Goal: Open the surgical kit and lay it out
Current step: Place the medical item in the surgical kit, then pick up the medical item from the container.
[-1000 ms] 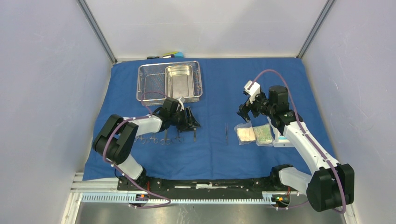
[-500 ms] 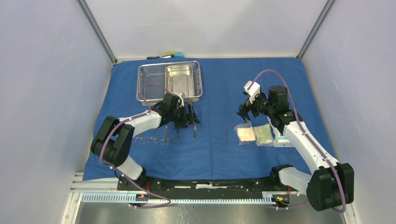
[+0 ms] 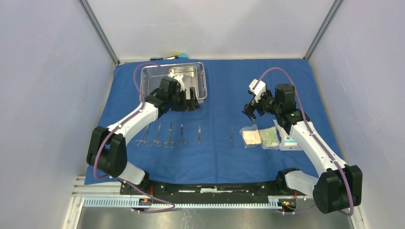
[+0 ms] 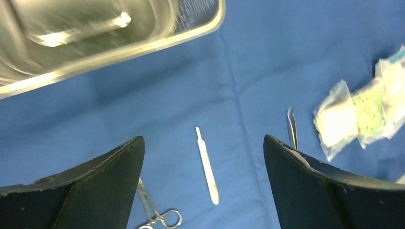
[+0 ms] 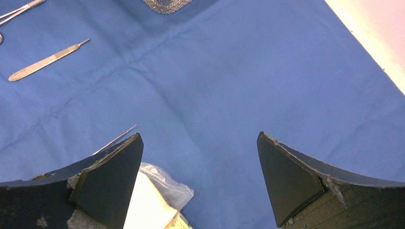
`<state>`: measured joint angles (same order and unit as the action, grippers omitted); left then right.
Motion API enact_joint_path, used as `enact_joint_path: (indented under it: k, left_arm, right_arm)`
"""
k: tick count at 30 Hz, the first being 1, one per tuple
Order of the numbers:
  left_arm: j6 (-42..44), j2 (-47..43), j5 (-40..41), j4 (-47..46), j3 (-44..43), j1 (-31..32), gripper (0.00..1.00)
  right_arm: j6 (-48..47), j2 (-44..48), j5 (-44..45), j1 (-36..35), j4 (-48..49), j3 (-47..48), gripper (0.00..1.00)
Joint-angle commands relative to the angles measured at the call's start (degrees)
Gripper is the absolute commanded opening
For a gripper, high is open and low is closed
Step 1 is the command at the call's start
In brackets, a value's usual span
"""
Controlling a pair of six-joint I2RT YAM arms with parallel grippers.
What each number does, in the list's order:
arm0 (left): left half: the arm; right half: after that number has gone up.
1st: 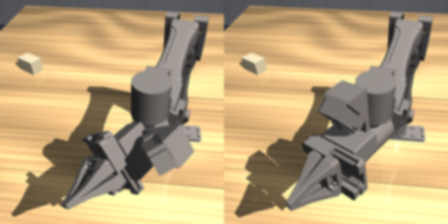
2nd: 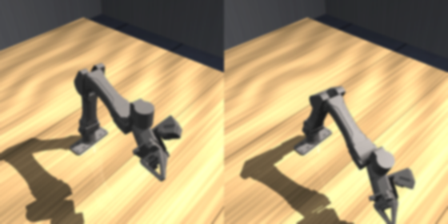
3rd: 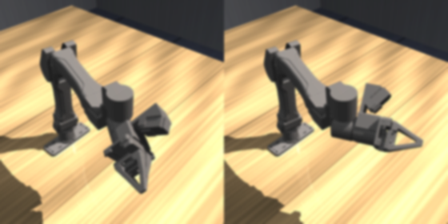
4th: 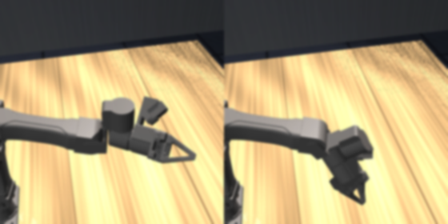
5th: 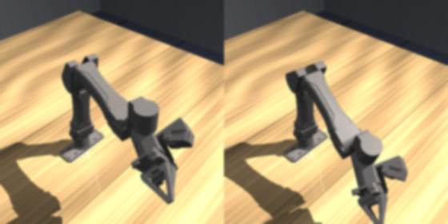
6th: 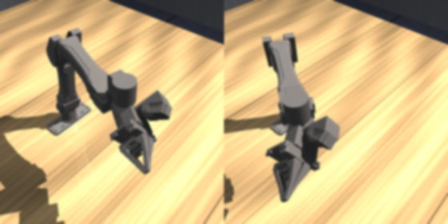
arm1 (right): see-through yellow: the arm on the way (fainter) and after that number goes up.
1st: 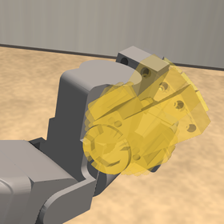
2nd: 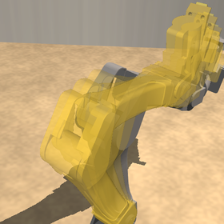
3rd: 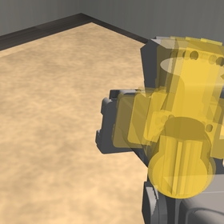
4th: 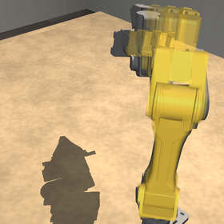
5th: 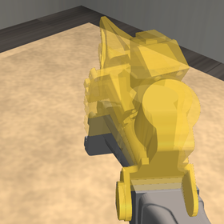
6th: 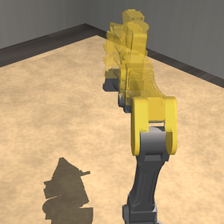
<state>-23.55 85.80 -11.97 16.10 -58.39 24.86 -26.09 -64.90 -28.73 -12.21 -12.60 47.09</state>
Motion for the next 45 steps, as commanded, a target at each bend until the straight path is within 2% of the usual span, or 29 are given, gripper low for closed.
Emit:
enact_joint_path:
  k: [1,5,9,14,19,27,38,45]
  left_arm:
    - [6.89,-2.15,3.93,4.25,-8.69,-3.67,1.00]
    - [8.87,1.42,2.65,8.28,-16.07,-7.81,1.00]
    - [13.04,9.74,2.98,14.40,-25.54,-10.42,1.00]
    - [16.83,23.56,6.77,23.58,-39.93,-11.02,1.00]
    - [17.50,34.84,3.54,26.10,-49.73,-11.06,0.94]
    - [16.85,47.35,11.76,30.06,-64.27,-10.67,0.95]
    - [17.49,54.45,17.39,29.42,-71.84,-10.10,0.95]
    - [17.11,59.31,20.15,32.46,-76.64,-10.10,0.96]
  right_arm:
    - [0.08,-0.75,-1.92,0.08,4.59,2.65,0.97]
    - [1.62,-1.78,-2.77,-0.17,7.90,2.16,0.97]
    - [2.74,-3.07,-3.86,-0.36,10.76,0.32,0.97]
    - [2.10,-4.62,-4.06,-0.36,11.40,-1.01,0.97]
    - [1.74,-6.76,-4.49,-0.36,11.71,-1.60,0.97]
    - [0.81,-10.57,-5.30,-0.32,10.91,-2.13,0.97]
    - [-0.98,-14.36,-6.27,-0.32,6.98,-0.07,0.97]
    - [-1.42,-15.46,-6.34,-0.23,6.70,-0.33,0.97]
